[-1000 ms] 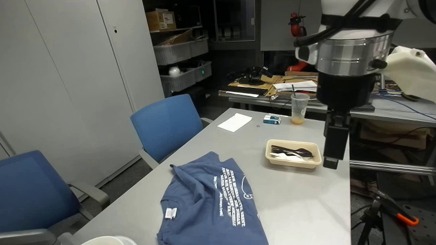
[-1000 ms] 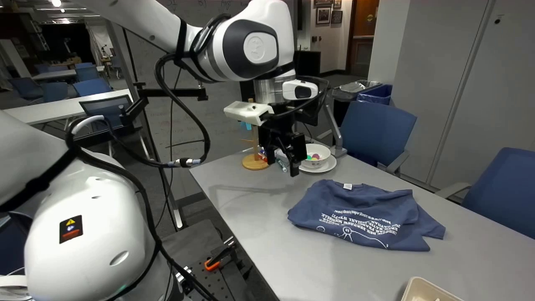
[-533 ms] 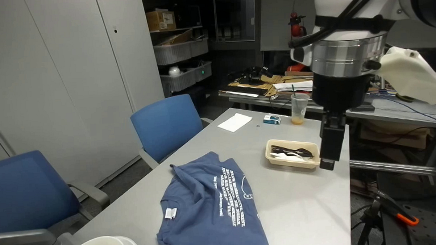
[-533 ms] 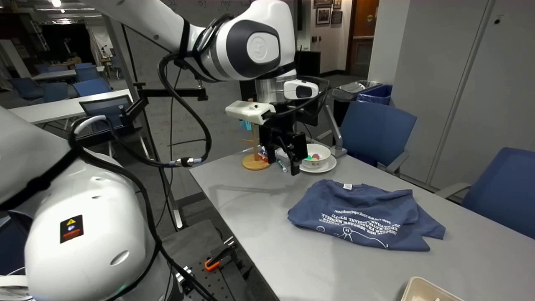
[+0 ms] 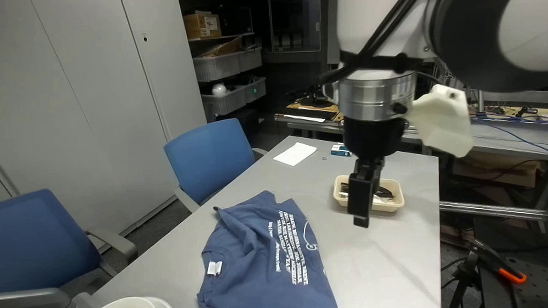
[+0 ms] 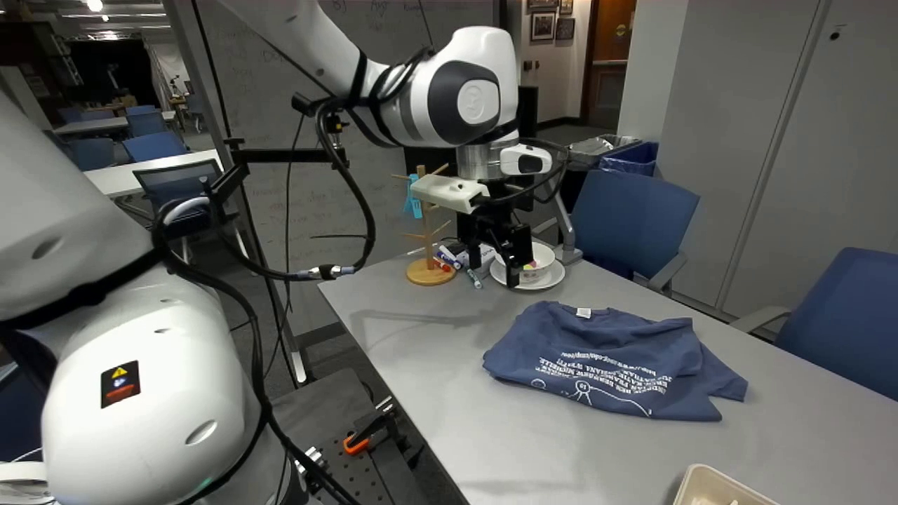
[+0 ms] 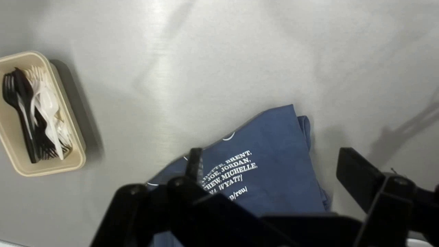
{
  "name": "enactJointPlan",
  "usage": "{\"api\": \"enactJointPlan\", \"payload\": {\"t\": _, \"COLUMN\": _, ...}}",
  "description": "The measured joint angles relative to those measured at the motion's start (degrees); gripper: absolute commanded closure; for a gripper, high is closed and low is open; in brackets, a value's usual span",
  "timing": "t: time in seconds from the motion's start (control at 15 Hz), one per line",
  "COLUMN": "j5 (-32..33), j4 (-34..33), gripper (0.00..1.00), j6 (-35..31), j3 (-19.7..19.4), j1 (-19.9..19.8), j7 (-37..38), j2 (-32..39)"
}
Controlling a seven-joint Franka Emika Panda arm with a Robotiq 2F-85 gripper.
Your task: Unfold the T-shirt on the table
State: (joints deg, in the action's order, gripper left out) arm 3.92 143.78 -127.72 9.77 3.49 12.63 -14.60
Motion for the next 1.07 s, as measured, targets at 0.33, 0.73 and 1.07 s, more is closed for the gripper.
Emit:
{"api": "enactJointPlan", "payload": {"t": 0.33, "j5": -0.17, "j4": -9.75, "gripper": 0.00, "j6": -5.83, "j3": 0.44, "j1": 1.03, "j7": 1.71, "j2": 15.88}}
{"api": "enactJointPlan", "payload": {"t": 0.73, "j5": -0.76, "j4": -16.80, "gripper": 0.00, "j6": -7.96, "j3": 0.35, "j1": 2.60, "j7": 1.73, "j2": 25.65}}
{"api": "enactJointPlan", "payload": {"t": 1.07, "j5": 1.62, "j4": -17.16, "gripper": 0.00, "j6": -8.56, "j3": -0.93, "j1": 3.52, "j7": 2.36, "j2": 26.62}}
